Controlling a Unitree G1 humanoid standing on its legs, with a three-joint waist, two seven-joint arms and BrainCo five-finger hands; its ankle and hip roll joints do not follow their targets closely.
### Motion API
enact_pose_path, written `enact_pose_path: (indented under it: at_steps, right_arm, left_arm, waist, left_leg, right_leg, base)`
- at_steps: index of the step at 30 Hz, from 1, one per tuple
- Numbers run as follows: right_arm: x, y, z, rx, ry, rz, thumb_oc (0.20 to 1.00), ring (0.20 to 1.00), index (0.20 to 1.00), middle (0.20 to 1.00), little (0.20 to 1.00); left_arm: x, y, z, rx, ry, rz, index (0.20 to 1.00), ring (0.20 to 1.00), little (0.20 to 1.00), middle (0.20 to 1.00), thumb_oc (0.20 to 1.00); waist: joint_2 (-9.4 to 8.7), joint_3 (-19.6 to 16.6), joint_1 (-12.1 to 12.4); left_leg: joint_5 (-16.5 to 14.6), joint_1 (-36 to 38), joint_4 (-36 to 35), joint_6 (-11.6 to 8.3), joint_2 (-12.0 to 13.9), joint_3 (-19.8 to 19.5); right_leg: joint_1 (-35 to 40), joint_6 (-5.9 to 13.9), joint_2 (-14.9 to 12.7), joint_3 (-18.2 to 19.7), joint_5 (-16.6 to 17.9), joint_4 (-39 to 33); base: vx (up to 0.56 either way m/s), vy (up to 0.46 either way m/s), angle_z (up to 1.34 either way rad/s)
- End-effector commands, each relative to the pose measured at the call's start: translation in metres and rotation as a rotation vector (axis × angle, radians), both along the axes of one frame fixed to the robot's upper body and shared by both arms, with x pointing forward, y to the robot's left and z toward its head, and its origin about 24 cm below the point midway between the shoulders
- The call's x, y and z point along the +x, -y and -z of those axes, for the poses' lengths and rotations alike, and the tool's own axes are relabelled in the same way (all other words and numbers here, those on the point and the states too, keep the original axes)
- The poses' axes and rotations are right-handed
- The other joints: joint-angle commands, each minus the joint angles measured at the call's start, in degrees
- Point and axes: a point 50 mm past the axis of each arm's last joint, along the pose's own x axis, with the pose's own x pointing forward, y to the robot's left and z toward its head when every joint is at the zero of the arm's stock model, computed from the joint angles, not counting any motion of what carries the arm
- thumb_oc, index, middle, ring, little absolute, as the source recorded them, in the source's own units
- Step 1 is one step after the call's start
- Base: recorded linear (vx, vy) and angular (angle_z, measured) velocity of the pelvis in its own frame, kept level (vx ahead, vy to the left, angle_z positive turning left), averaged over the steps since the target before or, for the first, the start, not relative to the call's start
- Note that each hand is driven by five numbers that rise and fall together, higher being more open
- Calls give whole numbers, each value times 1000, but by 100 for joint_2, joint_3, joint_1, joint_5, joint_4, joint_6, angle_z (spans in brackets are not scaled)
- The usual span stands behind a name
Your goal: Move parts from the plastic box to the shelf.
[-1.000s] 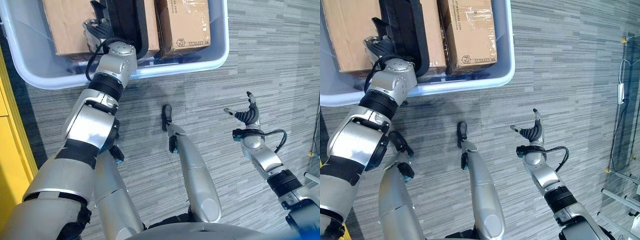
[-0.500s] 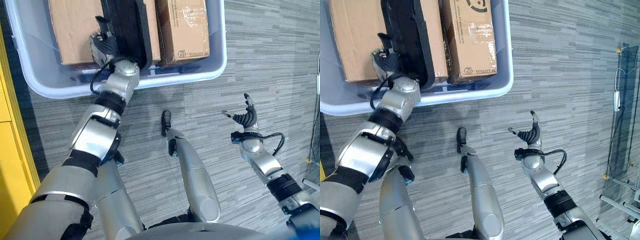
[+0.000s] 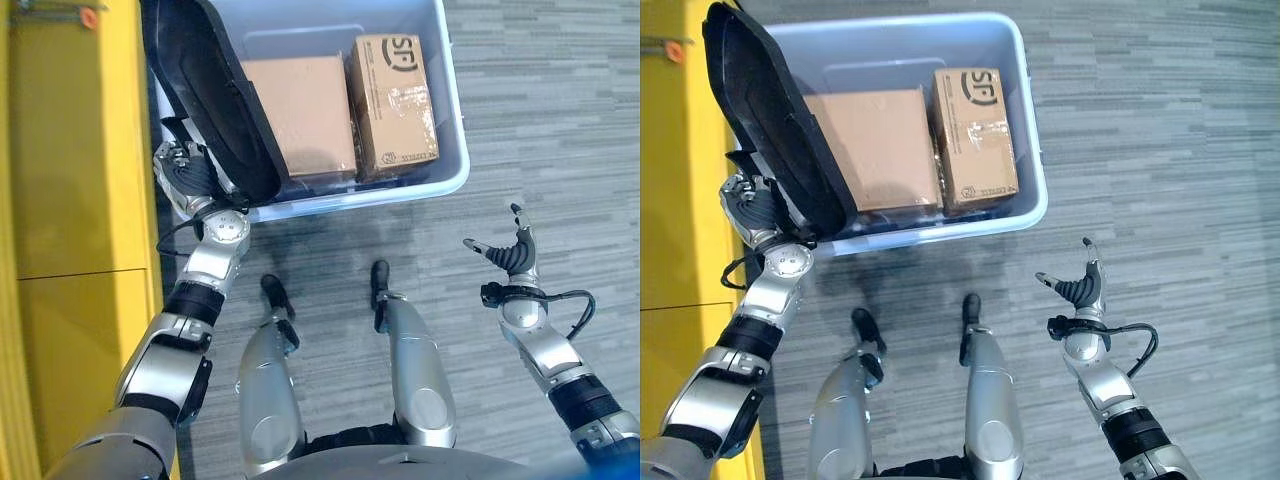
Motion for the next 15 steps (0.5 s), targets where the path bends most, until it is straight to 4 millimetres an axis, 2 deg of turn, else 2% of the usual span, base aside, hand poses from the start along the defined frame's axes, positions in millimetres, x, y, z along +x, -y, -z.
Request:
enact_pose_path:
  at_steps: [1, 3, 4, 9, 10, 14, 15]
  right_arm:
    - [-5, 15, -22, -113, 95, -22, 1000, 1000, 1000, 1000, 1000]
    - [-5, 9, -16, -127, 70, -44, 1000, 1000, 1000, 1000, 1000]
    - [-5, 7, -14, -127, 61, -53, 1000, 1000, 1000, 1000, 1000]
    - [-8, 1, -4, -136, 20, -86, 1000, 1000, 1000, 1000, 1000]
    - [-10, 0, 3, -125, -8, -110, 1000, 1000, 1000, 1000, 1000]
    - [-13, -4, 7, -97, -23, -165, 1000, 1000, 1000, 1000, 1000]
    - [-15, -13, 7, -59, -31, -232, 1000, 1000, 1000, 1000, 1000]
  left_arm:
    - [-1, -1, -48, 40, 225, 13, 200, 200, 200, 200, 200]
    - [-3, -5, -56, 31, 248, 7, 200, 200, 200, 200, 200]
    - [-4, -7, -59, 29, 255, 10, 200, 200, 200, 200, 200]
    - [-6, -8, -65, 64, 226, 41, 200, 200, 200, 200, 200]
    - [-9, -7, -56, 89, 169, 81, 200, 200, 200, 200, 200]
    - [-18, -4, -37, 97, 112, 139, 200, 200, 200, 200, 200]
    - [-31, 0, -14, 97, 48, 186, 200, 200, 200, 200, 200]
  waist:
    - [183, -27, -42]
    - [270, -177, -4]
    - [290, -228, 9]
    - [384, -503, 113]
    - [420, -640, 229]
    - [448, -783, 394]
    - [470, -894, 592]
  left_leg:
    - [-352, 285, 322, -412, 494, -307]
    - [-309, 526, 209, -403, 471, -361]
    - [-174, 536, 157, -357, 494, -323]
    - [-91, 837, -60, -375, 459, -427]
    - [-41, 994, -170, -394, 448, -523]
    - [26, 1185, -337, -414, 432, -641]
    - [78, 1314, -462, -430, 405, -825]
  right_leg:
    - [271, 120, 151, -287, -371, 150]
    - [578, 84, 116, -268, -394, 38]
    - [630, 26, 123, -310, -287, -48]
    - [1075, 43, 100, -385, -271, -321]
    - [1348, 50, 82, -468, -261, -481]
    - [1640, 74, 73, -584, -258, -640]
    - [1893, 78, 58, -690, -265, -777]
  base:
    - [40, 138, 4]
    - [31, 102, 4]
    - [8, 48, 2]
    - [48, 24, 10]
    - [70, 6, 13]
    - [65, 13, 14]
    - [94, 79, 31]
